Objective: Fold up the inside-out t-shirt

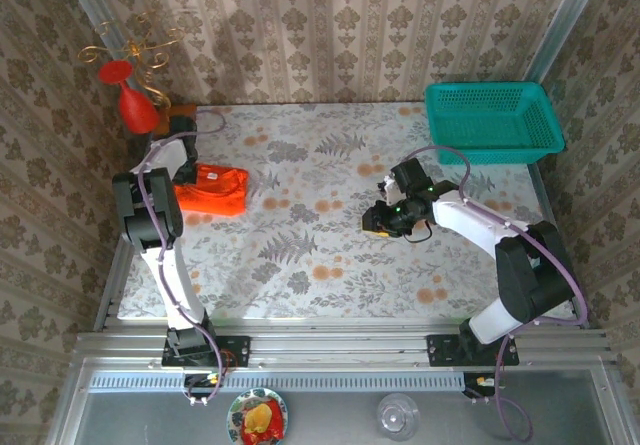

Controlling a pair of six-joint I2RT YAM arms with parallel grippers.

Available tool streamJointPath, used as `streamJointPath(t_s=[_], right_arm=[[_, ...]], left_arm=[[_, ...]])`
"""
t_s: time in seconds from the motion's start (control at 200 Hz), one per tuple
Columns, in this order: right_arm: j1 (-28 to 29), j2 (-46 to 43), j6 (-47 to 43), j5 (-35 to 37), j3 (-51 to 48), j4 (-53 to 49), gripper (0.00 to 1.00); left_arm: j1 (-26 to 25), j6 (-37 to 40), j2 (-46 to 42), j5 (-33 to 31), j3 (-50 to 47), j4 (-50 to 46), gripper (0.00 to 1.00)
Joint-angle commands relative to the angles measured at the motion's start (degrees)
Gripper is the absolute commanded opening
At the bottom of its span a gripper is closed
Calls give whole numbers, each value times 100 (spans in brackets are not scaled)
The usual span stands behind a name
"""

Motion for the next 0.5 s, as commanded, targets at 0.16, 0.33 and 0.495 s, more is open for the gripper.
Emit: streamJointPath(t_s=[0.16, 0.33, 0.495], right_arm=[[-16, -173, -106, -65, 74, -320, 37], [-14, -153, -26, -65, 138, -328, 36], [-16, -159, -67, -50, 294, -539, 37]], left_arm=[[495, -12, 521, -73, 940, -118, 2], [632, -65, 531, -24, 938, -67, 9], [718, -168, 307, 51, 996, 23, 19]])
